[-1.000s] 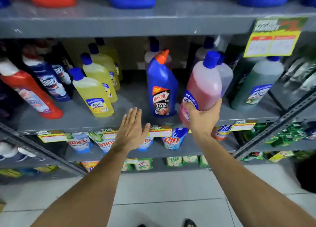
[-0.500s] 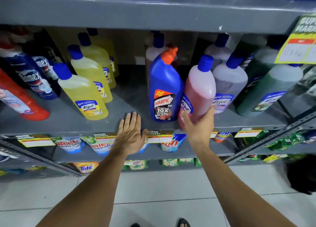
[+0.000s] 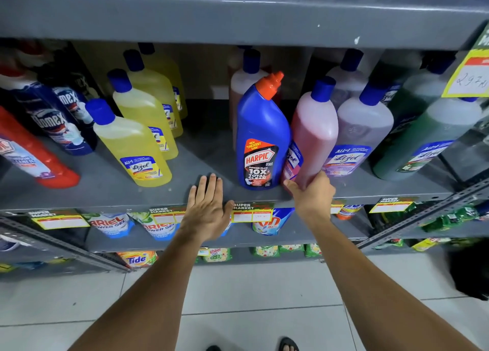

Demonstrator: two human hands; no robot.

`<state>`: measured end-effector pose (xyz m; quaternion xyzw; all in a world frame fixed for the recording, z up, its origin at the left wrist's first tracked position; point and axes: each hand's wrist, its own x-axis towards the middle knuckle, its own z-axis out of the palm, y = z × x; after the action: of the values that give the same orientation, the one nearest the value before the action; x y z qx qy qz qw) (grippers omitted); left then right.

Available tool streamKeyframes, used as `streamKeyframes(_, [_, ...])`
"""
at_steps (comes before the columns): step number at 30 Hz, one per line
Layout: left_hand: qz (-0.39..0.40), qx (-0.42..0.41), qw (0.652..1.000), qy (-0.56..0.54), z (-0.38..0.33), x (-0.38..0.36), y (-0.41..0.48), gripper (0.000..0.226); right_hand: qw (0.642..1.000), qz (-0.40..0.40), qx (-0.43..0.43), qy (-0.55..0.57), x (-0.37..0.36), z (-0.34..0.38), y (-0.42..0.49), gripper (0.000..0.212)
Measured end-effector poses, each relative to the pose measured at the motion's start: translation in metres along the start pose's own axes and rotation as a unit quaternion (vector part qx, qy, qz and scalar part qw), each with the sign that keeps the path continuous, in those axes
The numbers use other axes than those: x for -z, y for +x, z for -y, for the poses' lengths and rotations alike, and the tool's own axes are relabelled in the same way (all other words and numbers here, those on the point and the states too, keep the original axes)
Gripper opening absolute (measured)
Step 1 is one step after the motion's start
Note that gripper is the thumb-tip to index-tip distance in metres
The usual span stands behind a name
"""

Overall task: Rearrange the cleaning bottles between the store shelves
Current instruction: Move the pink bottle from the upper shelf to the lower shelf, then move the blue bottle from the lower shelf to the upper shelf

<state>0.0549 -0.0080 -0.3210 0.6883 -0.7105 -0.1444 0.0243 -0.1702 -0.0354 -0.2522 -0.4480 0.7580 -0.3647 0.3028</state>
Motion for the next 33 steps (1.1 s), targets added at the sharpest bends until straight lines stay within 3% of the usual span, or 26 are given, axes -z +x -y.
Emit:
streamKeyframes(4, [0.007, 0.001, 1.000, -0.006, 0.001, 0.000, 0.001, 0.070, 1.000, 0.006, -0.017, -0.007, 0.001, -0.009, -0.001, 0.051])
streamKeyframes(10, [0.014, -0.005, 1.000, -0.006, 0.002, 0.000, 0.002, 0.070, 0.996, -0.081, -0.003, 0.028, -0.001, -0.017, -0.026, 0.029])
streamKeyframes(13, [0.016, -0.007, 1.000, -0.005, 0.002, 0.000, 0.003, 0.070, 0.993, -0.093, 0.042, 0.060, -0.005, -0.015, -0.050, 0.036])
streamKeyframes(18, [-0.018, -0.044, 0.999, -0.004, 0.006, 0.002, 0.000, 0.070, 0.956, -0.048, 0.284, 0.063, 0.000, 0.020, -0.069, 0.061])
streamKeyframes(22, [-0.017, -0.032, 0.999, 0.006, 0.018, 0.001, -0.003, 0.073, 0.937, 0.002, 0.348, 0.033, 0.005, 0.075, -0.058, 0.090])
streamKeyframes(27, [-0.013, -0.029, 0.999, -0.004, 0.022, 0.000, -0.002, 0.075, 0.928, 0.065, 0.348, -0.114, -0.001, 0.110, -0.029, 0.114])
streamKeyframes(33, [-0.016, -0.022, 1.000, 0.001, 0.023, -0.002, -0.001, 0.075, 0.946, -0.020, 0.304, -0.109, -0.010, 0.095, -0.030, 0.098])
